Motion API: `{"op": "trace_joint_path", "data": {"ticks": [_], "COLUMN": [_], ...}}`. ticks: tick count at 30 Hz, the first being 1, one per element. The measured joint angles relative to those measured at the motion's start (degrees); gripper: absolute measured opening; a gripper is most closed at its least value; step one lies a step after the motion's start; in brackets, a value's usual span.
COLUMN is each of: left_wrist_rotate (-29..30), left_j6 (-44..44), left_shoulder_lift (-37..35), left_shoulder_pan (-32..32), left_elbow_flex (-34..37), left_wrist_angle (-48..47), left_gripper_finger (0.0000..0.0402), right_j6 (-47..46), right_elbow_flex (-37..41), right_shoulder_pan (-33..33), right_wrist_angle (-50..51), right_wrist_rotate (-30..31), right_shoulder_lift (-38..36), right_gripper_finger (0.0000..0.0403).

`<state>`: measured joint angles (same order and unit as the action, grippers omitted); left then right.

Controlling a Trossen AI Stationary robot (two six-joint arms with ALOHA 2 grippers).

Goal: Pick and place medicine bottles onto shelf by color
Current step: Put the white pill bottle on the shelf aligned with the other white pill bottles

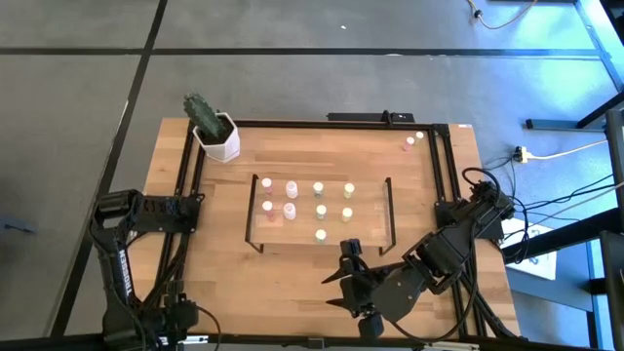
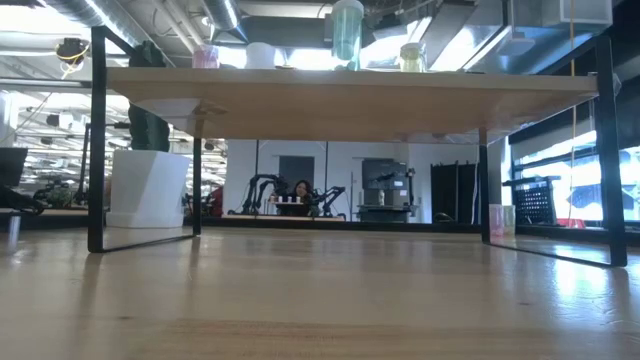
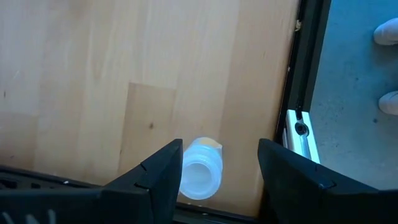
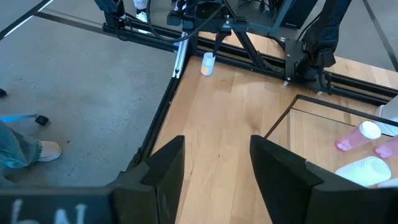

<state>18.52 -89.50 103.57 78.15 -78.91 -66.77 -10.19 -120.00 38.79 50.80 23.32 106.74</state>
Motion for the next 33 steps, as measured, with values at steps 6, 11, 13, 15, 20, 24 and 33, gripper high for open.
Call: {"op": "trace_joint_path", "data": {"ticks": [6, 11, 13, 15, 20, 24, 33], "left_wrist_rotate": [-0.45, -3.16, -3.66, -3.65, -4.53, -8.01, -8.15], "left_j6": [-0.36, -0.46, -0.44, -0.18, -0.44, -3.19, -3.34], "left_shoulder_lift": [-0.02, -0.11, -0.11, -0.11, -0.11, -0.11, -0.11], "left_shoulder_pan": [0.0, -0.02, -0.02, -0.02, -0.02, 0.0, 0.09], "left_elbow_flex": [0.03, 2.29, 2.87, 3.26, 4.23, 5.71, 6.67], "left_wrist_angle": [-0.08, 0.18, 0.28, 0.3, 0.57, 1.97, 2.48], "left_gripper_finger": [0.0202, 0.0202, 0.0202, 0.0202, 0.0202, 0.0202, 0.0202], "right_j6": [0.02, 0.06, 0.08, 0.12, 0.19, 0.18, 0.19], "right_elbow_flex": [0.01, 0.0, 0.0, 0.01, 0.02, 0.01, 0.02], "right_shoulder_pan": [0.0, 0.0, 0.0, 0.0, 0.0, 0.0, 0.0], "right_wrist_angle": [0.01, -0.01, 0.01, -0.01, 0.01, 0.0, 0.0], "right_wrist_rotate": [0.01, 0.01, 0.01, 0.01, 0.01, 0.01, 0.01], "right_shoulder_lift": [0.0, 0.0, 0.0, 0.0, 0.0, 0.0, 0.0], "right_gripper_finger": [0.0183, 0.0183, 0.0183, 0.0183, 0.0183, 0.0183, 0.0183]}}
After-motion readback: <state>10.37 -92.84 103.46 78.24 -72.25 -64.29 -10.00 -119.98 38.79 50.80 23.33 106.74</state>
